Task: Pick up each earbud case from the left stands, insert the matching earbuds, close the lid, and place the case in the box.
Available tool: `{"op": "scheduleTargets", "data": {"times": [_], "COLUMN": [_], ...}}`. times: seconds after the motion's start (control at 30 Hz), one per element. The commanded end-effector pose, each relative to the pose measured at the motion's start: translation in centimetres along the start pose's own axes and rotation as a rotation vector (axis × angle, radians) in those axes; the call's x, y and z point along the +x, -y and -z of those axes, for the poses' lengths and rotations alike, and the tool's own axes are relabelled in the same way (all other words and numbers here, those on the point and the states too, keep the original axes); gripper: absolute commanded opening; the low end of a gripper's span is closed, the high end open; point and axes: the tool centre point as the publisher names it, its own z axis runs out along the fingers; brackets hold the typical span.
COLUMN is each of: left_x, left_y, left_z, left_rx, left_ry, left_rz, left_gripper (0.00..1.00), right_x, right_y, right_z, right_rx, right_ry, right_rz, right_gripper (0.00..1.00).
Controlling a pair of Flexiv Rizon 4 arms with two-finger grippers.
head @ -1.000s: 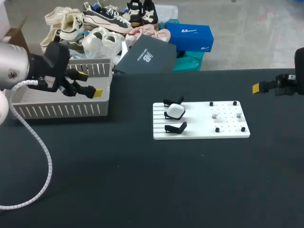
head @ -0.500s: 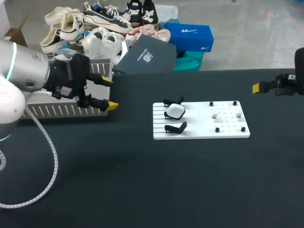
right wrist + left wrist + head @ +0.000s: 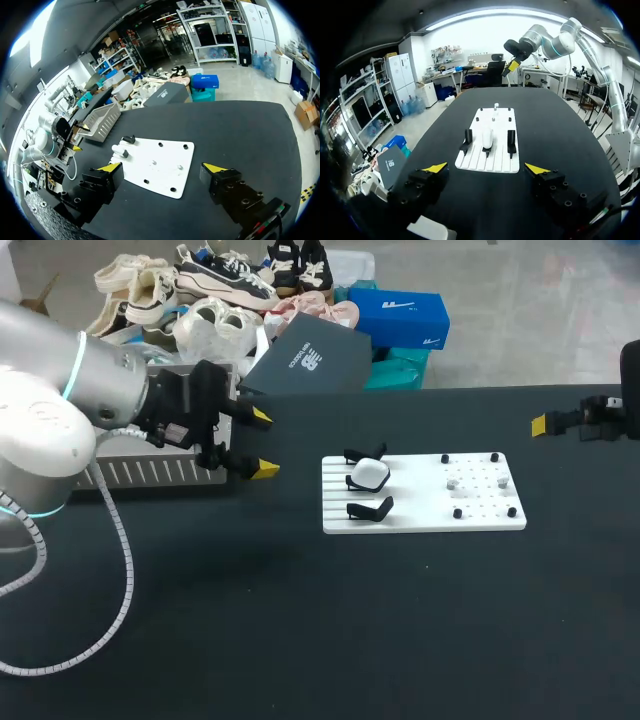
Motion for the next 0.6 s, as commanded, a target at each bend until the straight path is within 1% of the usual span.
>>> {"op": "scheduleTargets", "data": {"times": [0.03,0.2,0.33,0.53,0.57,0.6], "left_x": [-0.4,-0.6,-0.6,-0.6,-0.6,-0.7], "left_y": [-1.2,-0.6,-0.2,-0.3,-0.3,-0.4], "left_z": [-2.1,-3.5,-5.0,-6.8,-7.0,-7.2], "left_rx": [0.050,0.054,0.059,0.061,0.063,0.067], "left_ry": [-0.016,-0.017,-0.013,0.013,0.020,0.023], "left_rz": [-0.001,-0.033,-0.035,-0.014,-0.004,0.004], "left_gripper": [1.00,1.00,1.00,1.00,0.98,0.93], "right_x": [0.0,0.0,0.0,0.0,0.0,0.0], "right_y": [0.1,0.1,0.1,0.1,0.1,0.1], "right_z": [0.0,0.0,0.0,0.0,0.0,0.0], "right_rx": [-0.003,-0.003,-0.003,-0.003,-0.003,-0.003], "right_ry": [-0.001,-0.001,-0.001,-0.001,-0.001,-0.001], "right_rz": [0.001,0.001,0.001,0.001,0.001,0.001], "right_gripper": [1.00,1.00,1.00,1.00,1.00,1.00]}}
